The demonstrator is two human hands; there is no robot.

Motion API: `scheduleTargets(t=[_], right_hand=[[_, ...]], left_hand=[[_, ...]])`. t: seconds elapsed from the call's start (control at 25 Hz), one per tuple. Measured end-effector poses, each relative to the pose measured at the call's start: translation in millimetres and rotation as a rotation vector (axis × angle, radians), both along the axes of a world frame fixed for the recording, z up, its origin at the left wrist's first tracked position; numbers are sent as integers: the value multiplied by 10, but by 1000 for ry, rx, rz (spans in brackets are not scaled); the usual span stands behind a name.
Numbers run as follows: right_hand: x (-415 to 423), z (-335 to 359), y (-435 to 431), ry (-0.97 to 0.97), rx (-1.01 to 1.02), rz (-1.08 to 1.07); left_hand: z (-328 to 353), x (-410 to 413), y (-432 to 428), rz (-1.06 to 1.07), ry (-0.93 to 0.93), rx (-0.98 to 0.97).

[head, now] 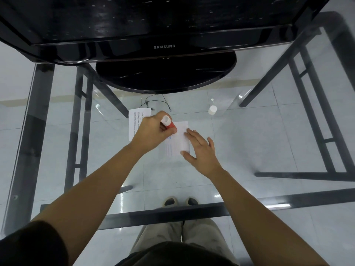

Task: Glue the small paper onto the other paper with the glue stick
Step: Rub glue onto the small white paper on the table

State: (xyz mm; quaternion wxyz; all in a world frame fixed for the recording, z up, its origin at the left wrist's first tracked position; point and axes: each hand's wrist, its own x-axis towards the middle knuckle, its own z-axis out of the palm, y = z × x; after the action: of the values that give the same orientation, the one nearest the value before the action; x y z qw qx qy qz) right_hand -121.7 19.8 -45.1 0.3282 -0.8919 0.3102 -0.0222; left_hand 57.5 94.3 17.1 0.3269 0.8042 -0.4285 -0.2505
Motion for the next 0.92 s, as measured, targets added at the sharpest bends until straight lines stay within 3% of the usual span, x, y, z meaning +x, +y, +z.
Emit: scheduleTargets(t=[0.16,0.36,0.52,0.72,0.92], right_hand=[[9,-4,-3,-1,-3,-6],[18,-30,-6,-21,8,-16],[15,-53,-7,-33,9,-23],[14,-67,12,-43,-18,-33],[15,-62,8,2,-43,-36]], left_hand=[[26,81,-59,113,-46,-54],[7,-25,-68,-78,-66,13],[50,64,-186,17,-130,10],[30,-40,-187,-118,-97,7],[56,21,-242,-48,-130,5]])
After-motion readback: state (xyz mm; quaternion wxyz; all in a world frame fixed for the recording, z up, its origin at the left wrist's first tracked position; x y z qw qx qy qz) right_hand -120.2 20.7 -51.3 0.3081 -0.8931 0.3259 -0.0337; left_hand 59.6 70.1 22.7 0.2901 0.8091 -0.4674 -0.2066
